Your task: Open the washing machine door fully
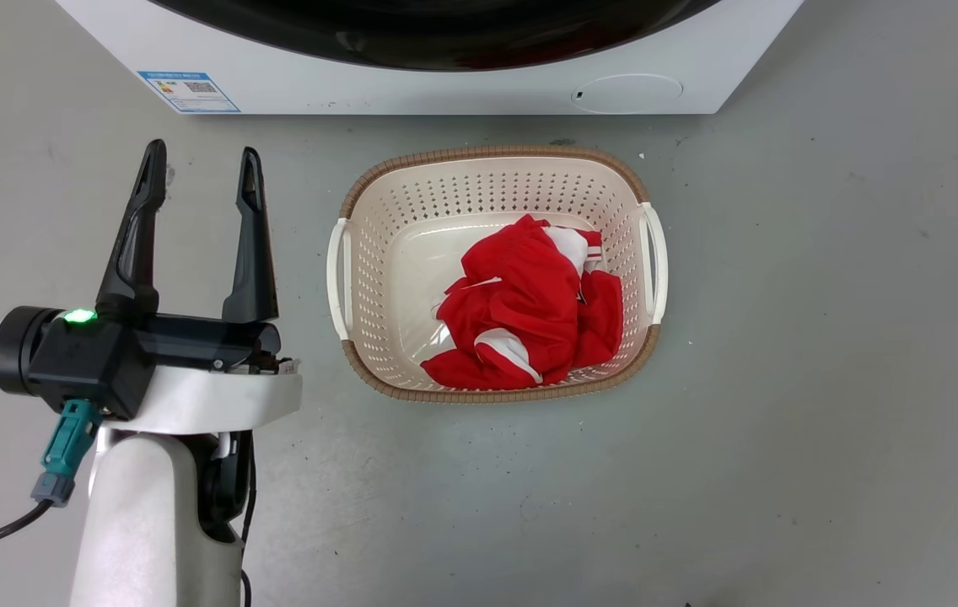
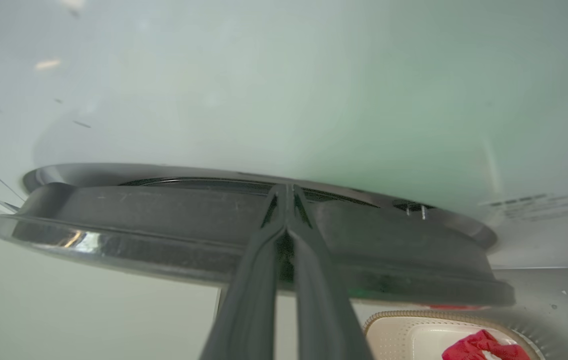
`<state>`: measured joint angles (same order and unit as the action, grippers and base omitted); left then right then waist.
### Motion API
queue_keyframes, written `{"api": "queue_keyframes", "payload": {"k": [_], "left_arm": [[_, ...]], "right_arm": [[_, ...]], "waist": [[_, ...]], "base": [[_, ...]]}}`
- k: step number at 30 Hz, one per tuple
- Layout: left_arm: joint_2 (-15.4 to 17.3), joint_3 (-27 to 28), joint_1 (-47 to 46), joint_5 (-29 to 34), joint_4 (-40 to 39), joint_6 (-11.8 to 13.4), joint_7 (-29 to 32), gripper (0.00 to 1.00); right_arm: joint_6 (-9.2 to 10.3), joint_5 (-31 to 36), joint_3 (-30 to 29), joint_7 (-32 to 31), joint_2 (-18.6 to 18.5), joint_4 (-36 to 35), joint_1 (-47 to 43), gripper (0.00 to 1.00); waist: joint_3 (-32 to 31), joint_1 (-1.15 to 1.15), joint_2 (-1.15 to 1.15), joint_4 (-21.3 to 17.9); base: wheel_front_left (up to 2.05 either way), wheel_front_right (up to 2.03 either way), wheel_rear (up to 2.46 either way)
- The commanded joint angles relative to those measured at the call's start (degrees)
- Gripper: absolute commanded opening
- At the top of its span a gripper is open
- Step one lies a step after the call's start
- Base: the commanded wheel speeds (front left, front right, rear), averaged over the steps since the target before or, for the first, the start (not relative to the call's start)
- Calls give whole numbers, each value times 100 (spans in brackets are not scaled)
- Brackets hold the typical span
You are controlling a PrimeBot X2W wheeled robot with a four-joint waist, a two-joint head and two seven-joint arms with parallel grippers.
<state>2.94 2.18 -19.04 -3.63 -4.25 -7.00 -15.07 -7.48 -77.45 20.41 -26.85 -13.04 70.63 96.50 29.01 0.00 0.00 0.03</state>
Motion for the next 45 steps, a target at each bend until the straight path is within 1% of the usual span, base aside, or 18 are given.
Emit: {"api": "queue_keyframes", "payload": {"k": [1, 5, 10, 16, 22, 29, 37, 45], "left_arm": [[-5, -4, -93, 9, -3, -10, -14, 100], [-4, -18, -114, 0, 22, -13, -14, 100], [-6, -29, -104, -5, 72, -19, -14, 100], [-8, -45, -1, -17, 157, -24, -14, 100], [-8, -83, 166, -35, 266, -27, -14, 100], [-7, -157, 426, -15, 447, -25, -14, 100], [-7, -234, 800, -53, 634, -24, -14, 100], [-7, -294, 1015, -59, 743, -33, -14, 100]], "right_arm": [[-2, -41, 6, -106, 174, 28, 64, 0], [-7, -144, -56, -407, 306, 80, 58, 0], [-7, -203, -68, -736, 283, -2, -103, 0], [-7, -280, -27, -1383, 292, -298, -421, 0], [-7, -370, 69, -2109, 357, -635, -970, 0], [-7, -448, 190, -2701, 498, -1061, -1740, 0], [-7, -550, 361, -3199, 722, -1646, -2705, 0], [-7, -697, 511, -3469, 889, -2391, -3561, 0]], "waist": [[5, 0, 0, -3], [2, 0, 0, -17], [-71, 0, 0, -44], [-274, 0, 0, -55], [-624, 0, 0, -31], [-1181, 0, 0, 1], [-1779, 0, 0, 62], [-2079, 0, 0, 104]], "base": [[0, 0, 0], [0, 0, 0], [0, 0, 0], [0, 0, 0], [0, 0, 0], [0, 0, 0], [0, 0, 0], [0, 0, 0]]}}
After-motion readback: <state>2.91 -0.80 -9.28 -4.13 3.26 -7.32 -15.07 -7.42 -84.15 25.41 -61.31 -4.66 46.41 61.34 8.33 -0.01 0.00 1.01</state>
